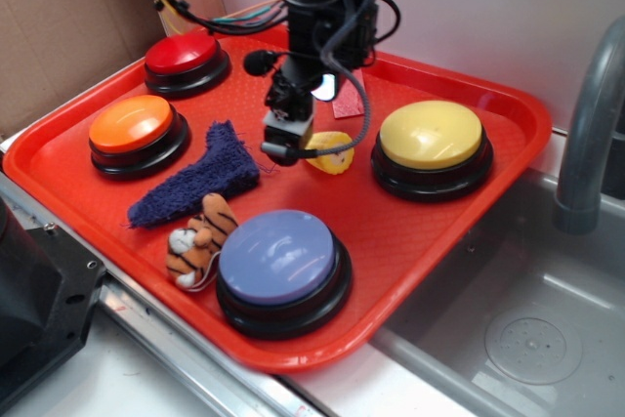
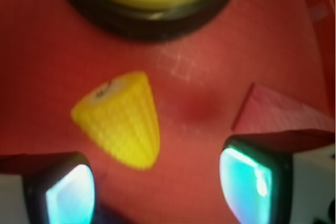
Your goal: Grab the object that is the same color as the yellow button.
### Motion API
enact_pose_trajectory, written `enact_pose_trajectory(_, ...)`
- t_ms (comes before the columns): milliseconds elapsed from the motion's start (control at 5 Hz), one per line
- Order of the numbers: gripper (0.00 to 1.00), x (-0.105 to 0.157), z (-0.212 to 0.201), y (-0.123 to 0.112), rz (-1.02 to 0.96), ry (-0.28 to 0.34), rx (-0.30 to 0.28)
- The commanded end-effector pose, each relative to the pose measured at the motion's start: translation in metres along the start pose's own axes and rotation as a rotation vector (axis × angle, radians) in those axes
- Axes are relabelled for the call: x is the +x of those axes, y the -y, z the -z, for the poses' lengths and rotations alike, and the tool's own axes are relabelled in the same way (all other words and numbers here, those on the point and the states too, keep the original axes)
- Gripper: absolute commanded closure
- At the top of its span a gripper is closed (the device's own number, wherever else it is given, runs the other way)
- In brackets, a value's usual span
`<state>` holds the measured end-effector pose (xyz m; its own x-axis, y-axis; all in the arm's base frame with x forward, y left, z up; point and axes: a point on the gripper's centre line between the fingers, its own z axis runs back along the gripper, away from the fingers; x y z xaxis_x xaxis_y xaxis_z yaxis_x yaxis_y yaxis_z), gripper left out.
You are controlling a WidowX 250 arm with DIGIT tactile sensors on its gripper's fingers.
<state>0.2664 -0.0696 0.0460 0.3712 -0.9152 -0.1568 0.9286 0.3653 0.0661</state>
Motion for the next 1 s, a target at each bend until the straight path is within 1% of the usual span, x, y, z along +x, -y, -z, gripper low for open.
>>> enact_pose_trajectory(0, 0.00, 0.014, -0.006, 0.018, 0.103, 0.040, -0.122)
enact_pose_trajectory(200, 0.00, 0.012, -0.001, 0.017, 0.094, 0.010, -0.138)
enact_pose_trajectory(400, 1.00, 0.014, 0.014, 0.014, 0.007, -0.018, -0.024)
enact_pose_trajectory(600, 1.00, 0.014, 0.022, 0.011, -0.012, -0.008, -0.040)
enact_pose_trajectory(800, 1.00, 0.012, 0.024, 0.013, -0.050, 0.018, -0.075)
